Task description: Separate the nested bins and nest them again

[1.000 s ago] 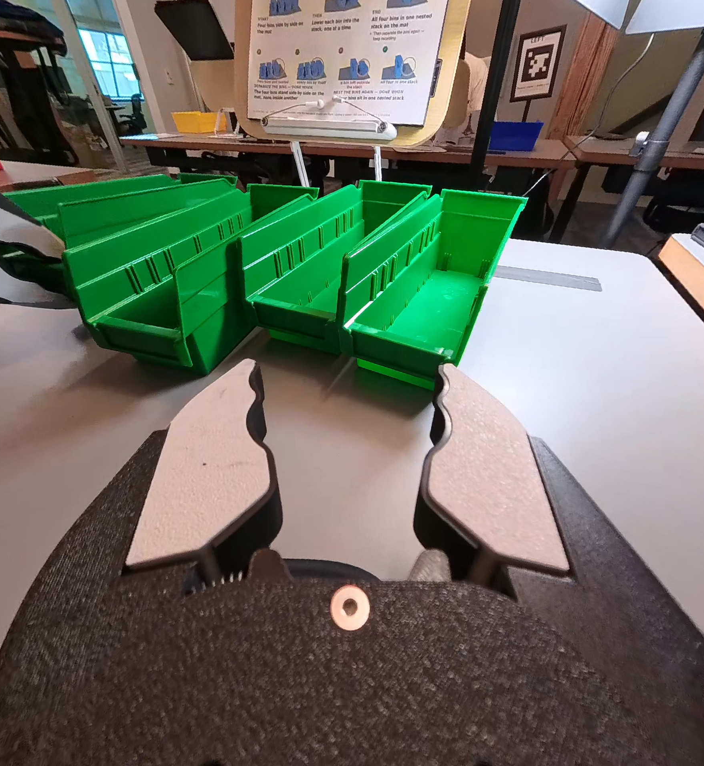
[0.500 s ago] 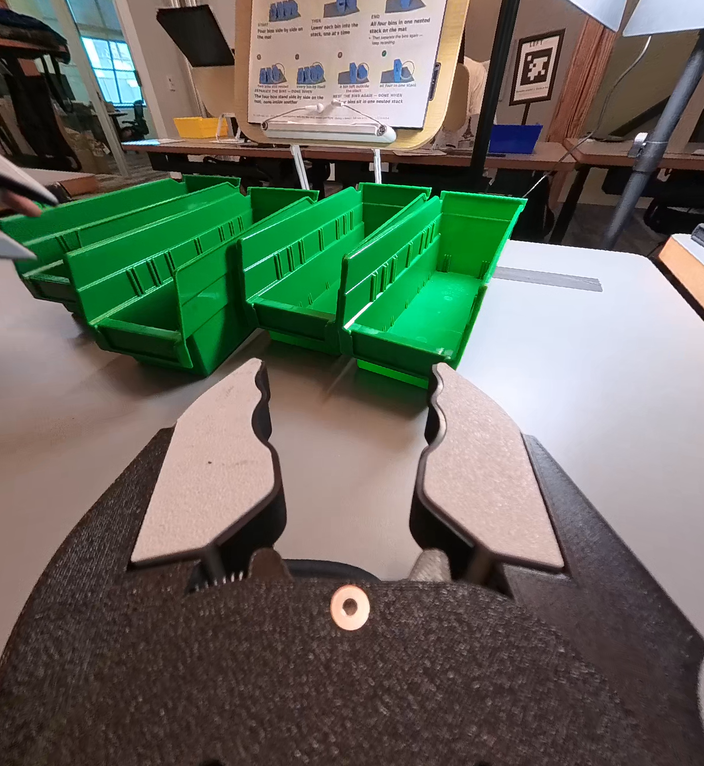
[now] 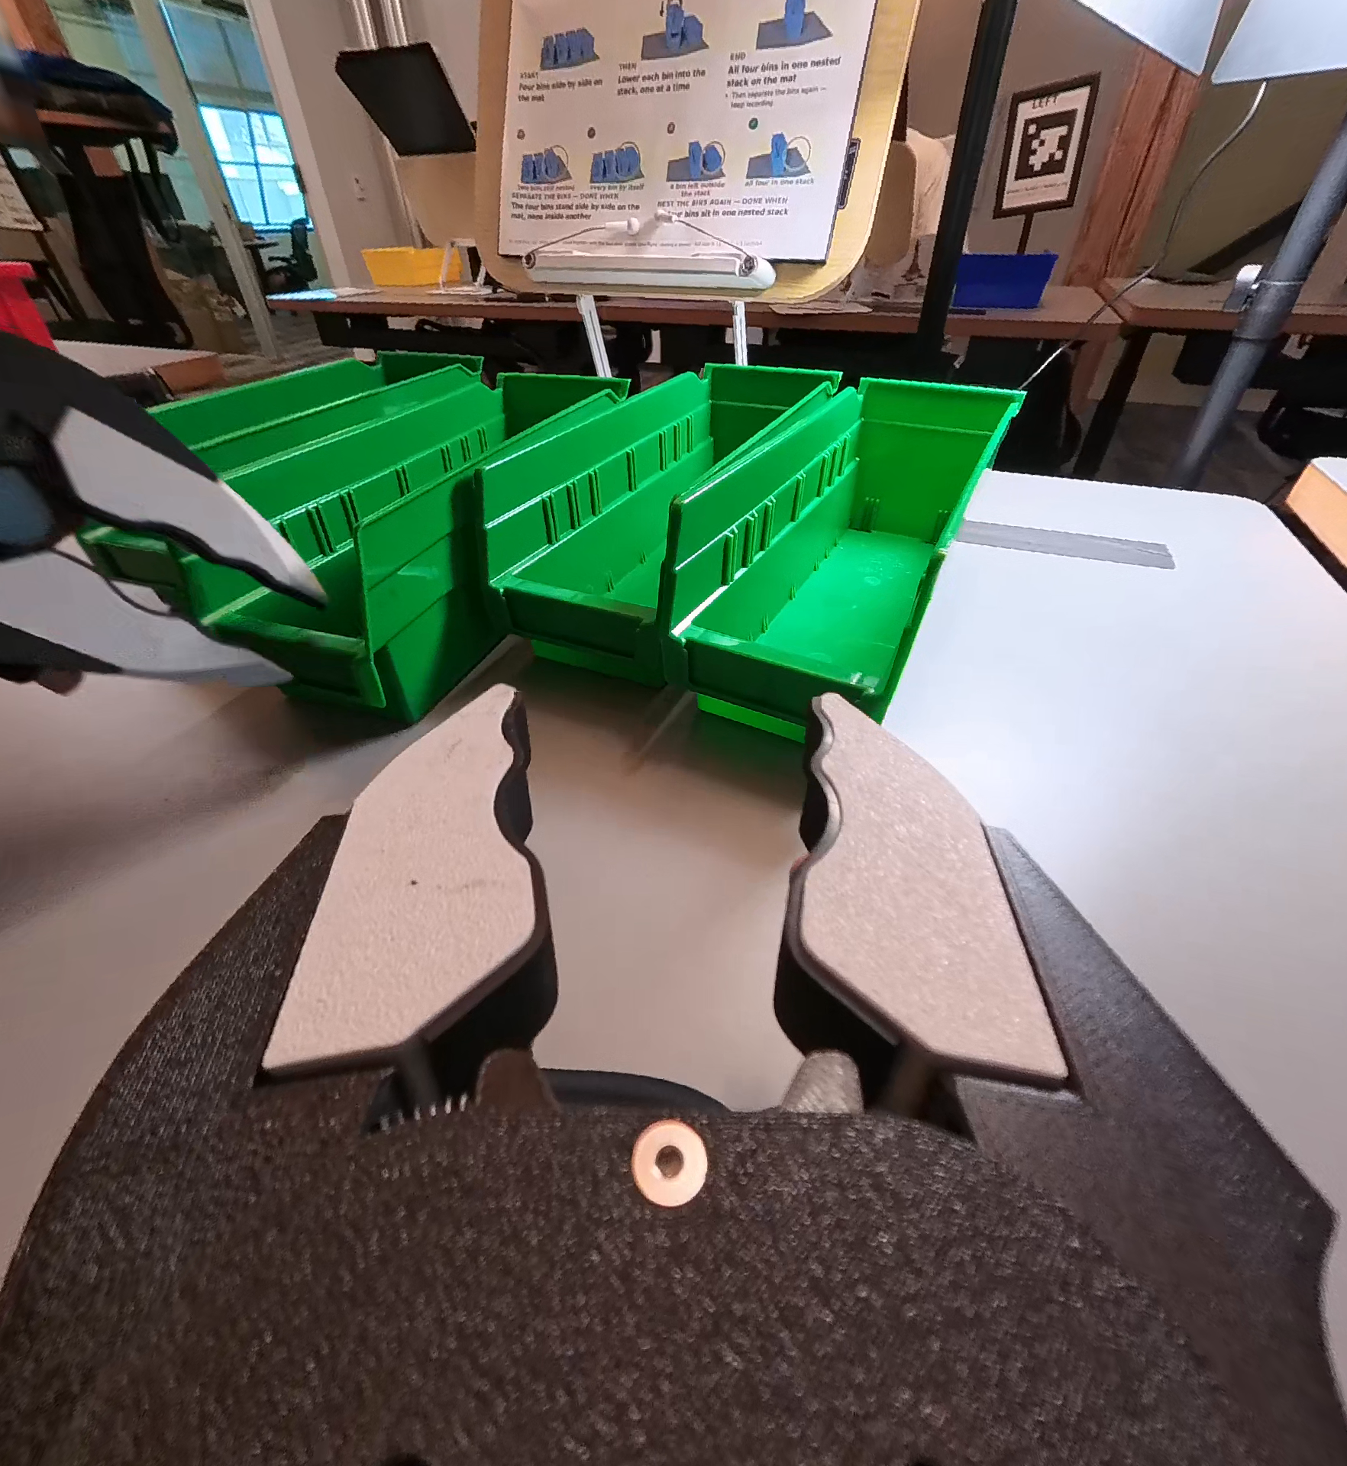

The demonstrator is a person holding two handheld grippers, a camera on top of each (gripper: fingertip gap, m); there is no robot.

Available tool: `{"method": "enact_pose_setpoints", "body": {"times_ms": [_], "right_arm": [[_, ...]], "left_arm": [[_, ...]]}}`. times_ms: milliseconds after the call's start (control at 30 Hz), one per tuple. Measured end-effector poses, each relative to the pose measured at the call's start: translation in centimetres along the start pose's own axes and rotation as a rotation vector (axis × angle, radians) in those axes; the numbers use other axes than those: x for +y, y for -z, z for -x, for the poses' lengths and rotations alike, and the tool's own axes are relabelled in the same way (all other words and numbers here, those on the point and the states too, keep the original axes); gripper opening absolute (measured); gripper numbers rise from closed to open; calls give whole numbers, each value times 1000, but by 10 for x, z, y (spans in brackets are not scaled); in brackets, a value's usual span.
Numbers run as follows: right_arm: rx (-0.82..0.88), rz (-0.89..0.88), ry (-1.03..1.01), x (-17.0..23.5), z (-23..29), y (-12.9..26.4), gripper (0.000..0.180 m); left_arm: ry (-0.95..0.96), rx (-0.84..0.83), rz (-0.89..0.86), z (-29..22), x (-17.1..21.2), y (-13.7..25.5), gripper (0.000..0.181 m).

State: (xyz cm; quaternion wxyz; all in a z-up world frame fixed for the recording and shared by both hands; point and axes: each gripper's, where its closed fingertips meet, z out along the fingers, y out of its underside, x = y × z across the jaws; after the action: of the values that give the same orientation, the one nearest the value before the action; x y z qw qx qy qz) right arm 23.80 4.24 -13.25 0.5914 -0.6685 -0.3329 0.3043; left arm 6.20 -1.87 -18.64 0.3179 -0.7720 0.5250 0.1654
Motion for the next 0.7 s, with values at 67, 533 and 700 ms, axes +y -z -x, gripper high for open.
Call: {"method": "enact_pose_setpoints", "body": {"times_ms": [67,533,700], "right_arm": [[-4,-9,-13,-1,-1,1,65],[-20,-30,-19,-3,1,3,57],[-18,-34,-26,-4,0,3,56]], "left_arm": [[-5,24,69,-1,5,-10,30],[67,69,125,19,33,-22,21],[91,56,127,27,39,-27,21]]}}
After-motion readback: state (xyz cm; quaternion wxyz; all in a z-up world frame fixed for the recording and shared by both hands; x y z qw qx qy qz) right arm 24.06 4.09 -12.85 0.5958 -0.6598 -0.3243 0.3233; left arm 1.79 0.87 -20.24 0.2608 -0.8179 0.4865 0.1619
